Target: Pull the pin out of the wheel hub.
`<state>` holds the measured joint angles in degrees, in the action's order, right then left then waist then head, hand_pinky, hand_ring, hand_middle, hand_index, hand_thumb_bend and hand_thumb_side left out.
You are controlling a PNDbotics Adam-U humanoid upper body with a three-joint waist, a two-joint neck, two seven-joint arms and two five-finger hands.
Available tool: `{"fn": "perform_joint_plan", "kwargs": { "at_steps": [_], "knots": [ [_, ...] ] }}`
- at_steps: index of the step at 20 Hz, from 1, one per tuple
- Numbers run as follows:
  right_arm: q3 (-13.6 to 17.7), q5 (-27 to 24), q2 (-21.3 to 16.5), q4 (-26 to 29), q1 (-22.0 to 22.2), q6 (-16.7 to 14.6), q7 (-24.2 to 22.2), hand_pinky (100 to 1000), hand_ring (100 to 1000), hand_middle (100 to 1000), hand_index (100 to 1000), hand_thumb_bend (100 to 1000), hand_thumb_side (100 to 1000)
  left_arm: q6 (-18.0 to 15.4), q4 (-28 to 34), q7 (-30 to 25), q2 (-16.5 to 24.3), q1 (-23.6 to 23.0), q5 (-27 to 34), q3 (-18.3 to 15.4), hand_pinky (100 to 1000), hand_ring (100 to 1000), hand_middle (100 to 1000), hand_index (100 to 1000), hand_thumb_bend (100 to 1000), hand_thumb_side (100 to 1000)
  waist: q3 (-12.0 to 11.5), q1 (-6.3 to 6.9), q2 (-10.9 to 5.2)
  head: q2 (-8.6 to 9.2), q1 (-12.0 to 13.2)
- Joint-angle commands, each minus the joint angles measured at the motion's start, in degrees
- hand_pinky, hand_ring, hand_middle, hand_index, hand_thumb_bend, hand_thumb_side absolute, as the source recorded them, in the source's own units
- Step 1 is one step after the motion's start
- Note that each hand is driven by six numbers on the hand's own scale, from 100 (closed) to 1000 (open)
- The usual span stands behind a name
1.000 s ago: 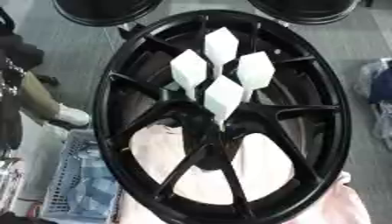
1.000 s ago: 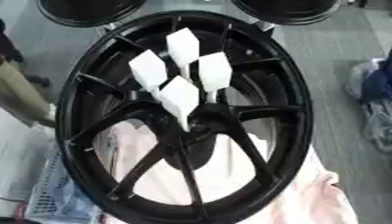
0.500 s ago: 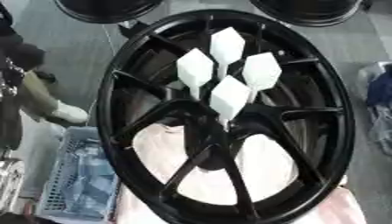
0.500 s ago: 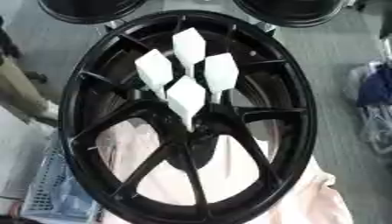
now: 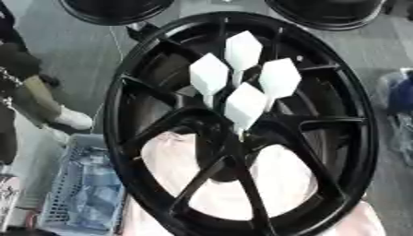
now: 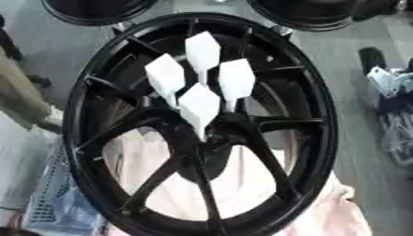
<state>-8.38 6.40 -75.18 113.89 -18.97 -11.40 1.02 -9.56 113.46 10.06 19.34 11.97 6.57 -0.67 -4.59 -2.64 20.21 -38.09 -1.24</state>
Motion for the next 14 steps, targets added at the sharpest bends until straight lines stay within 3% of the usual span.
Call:
{"fn": "perform_joint_plan", "kwargs": {
  "at_steps": [1,14],
  "knots": [
    [-0.57,-0.71,-3.0,0.7,-1.63,-0.05,-3.0,783,835,770,799,100,286,-0.06,1.13,-0.33,1.74,0.64,0.13,0.05,793,715,624,762,100,731,-0.13,-0.06,-0.69,0.7,-0.7],
    [-4.61,-4.19,-1.49,0.7,-9.66,4.63,-15.33,777,839,773,803,106,348,0.07,1.13,-0.67,2.12,0.9,0.31,0.32,793,715,624,762,100,732,-1.28,-0.88,-0.48,0.34,-1.81]
  ]
}}
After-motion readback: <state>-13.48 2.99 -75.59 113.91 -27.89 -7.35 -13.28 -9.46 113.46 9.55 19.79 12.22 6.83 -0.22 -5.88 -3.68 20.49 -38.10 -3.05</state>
